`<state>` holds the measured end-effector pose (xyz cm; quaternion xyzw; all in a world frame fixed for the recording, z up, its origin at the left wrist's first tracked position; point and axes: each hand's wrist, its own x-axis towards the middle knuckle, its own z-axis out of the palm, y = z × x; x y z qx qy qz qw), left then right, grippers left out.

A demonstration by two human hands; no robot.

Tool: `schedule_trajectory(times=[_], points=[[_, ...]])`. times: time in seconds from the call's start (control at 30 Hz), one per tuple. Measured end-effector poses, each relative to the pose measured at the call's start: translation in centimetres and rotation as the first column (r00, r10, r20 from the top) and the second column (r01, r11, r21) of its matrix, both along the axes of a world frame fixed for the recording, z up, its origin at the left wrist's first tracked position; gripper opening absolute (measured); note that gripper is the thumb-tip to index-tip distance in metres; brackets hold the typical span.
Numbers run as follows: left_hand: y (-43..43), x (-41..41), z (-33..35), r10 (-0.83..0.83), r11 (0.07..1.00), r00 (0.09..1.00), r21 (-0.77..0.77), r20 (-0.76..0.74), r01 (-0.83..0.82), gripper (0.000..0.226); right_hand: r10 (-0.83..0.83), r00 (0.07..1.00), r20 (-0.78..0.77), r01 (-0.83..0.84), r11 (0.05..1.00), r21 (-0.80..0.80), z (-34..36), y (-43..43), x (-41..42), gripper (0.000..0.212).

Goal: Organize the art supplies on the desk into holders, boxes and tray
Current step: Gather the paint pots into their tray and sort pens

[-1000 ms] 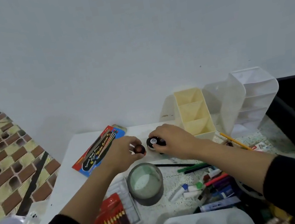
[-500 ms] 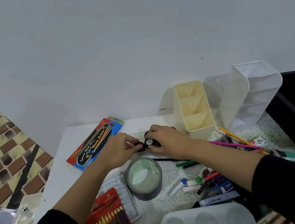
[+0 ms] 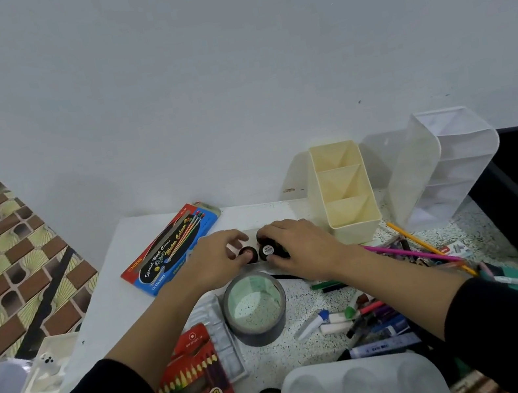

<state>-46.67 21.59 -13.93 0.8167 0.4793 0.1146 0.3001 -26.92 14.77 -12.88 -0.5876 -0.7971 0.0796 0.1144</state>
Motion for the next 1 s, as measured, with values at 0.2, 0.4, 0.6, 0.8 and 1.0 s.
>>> schedule_trajectory(times=[0.2,0.4,0.6,0.8,1.0], points=[[-0.5,1.5,0.4,-0.171,0.978,0.984,0.111,-0.04,0.175,0.033,-0.061,0.991,-0.118,0.06,0.998,-0.006,-0.3,-0.2,0.2,0.039],[-0.4,1.8,0.0,-0.141,0.979,0.99,0.149,0.003,0.139,0.041,-0.126,0.988,-0.087,0.131,0.989,0.06,-0.2,-0.9,1.4,0.036],[-0.4,2.1,0.0,-0.163,0.975,0.983,0.14,-0.082,0.173,0.043,-0.105,0.991,0.08,0.104,0.994,0.019,-0.8,-1.7,2.0,0.04],[0.1,2.5,0.7,-0.111,0.986,0.993,0.12,-0.042,0.116,0.042,-0.1,0.989,0.109,0.105,0.994,-0.041,-0.3,-1.0,1.9,0.029],[0.6,3.4,1.2,-0.086,0.983,0.985,0.146,-0.152,0.109,0.041,-0.103,0.986,0.128,0.113,0.991,-0.074,-0.1,-0.7,1.4,0.028]])
